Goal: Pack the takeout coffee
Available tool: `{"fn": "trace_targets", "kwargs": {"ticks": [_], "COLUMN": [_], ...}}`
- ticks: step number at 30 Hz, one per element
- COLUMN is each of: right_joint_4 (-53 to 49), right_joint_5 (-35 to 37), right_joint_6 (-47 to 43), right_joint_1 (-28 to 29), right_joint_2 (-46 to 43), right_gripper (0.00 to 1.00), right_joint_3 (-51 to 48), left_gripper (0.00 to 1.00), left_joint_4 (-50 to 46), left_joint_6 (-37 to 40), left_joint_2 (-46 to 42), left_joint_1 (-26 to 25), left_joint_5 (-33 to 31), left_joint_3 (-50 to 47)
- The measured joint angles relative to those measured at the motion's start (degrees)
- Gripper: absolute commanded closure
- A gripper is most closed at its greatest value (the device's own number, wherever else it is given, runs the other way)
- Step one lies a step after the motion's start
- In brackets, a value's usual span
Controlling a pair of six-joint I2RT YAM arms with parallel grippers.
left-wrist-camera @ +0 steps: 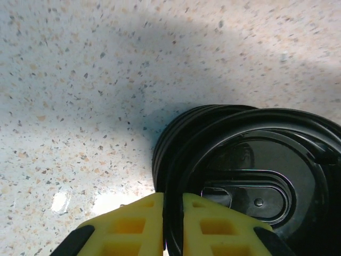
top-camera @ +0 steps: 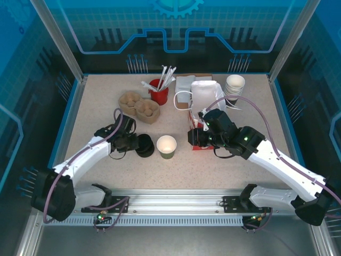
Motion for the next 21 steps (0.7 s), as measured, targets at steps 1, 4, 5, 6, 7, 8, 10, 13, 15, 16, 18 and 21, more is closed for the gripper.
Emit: {"fn": "trace_targets", "kwargs": {"ticks": [1,4,5,6,7,8,10,13,15,16,18,21], "right_joint_4": [0.0,0.5,0.9,1.3,1.9,2.3,3.2,4.3,5.2,5.5,6.3,7.4], "right_joint_5": [-0.4,-1.0,-1.2,-1.5,-1.8,-2.0,-2.5,-3.4,-4.1,-4.3,-5.0,-5.2], "right_joint_6": [0.1,0.2,0.2,0.3,0.4,0.6,0.8,1.5,1.8,1.9,2.4,3.1], "right_joint_1": [0.4,2.5,3.2,4.0,4.8,5.3,6.3,7.1,7.5,7.6,7.9,7.9], "right_joint_2": [0.2,1.6,2.1,2.8,3.4,4.0,5.4,8.2,10.5,11.5,13.6,15.6], "right_gripper": [0.56,0.54,0.54,0.52,0.52,0.51,0.50,0.48,0.47,0.47,0.44,0.43], "right_joint_3": [0.3,2.4,3.2,4.2,5.1,5.7,7.3,9.8,11.4,12.0,13.1,13.8], "left_gripper": [0.85,0.85,0.85,0.85,0.85,0.85,0.86,0.86,0.86,0.86,0.86,0.86], "left_joint_4": [-0.8,-3.3,-4.0,-5.0,-6.1,-6.9,-8.8,-11.6,-13.4,-13.9,-14.9,-15.8], "left_joint_6": [0.1,0.6,0.7,0.8,0.8,0.9,0.9,1.0,1.0,1.0,0.9,0.8], "left_joint_2": [-0.8,-3.2,-3.8,-4.6,-5.4,-5.9,-6.9,-7.8,-8.2,-8.3,-8.6,-9.0], "left_joint_1": [-0.3,-1.5,-1.9,-2.3,-2.8,-3.3,-4.4,-6.2,-7.8,-8.6,-10.1,-11.3], "left_joint_5": [-0.3,-1.4,-1.7,-2.1,-2.5,-2.8,-3.3,-3.9,-4.5,-4.7,-5.0,-4.9], "left_joint_3": [0.8,3.3,4.0,4.9,5.9,6.7,8.6,12.0,14.3,15.1,16.5,17.6]}}
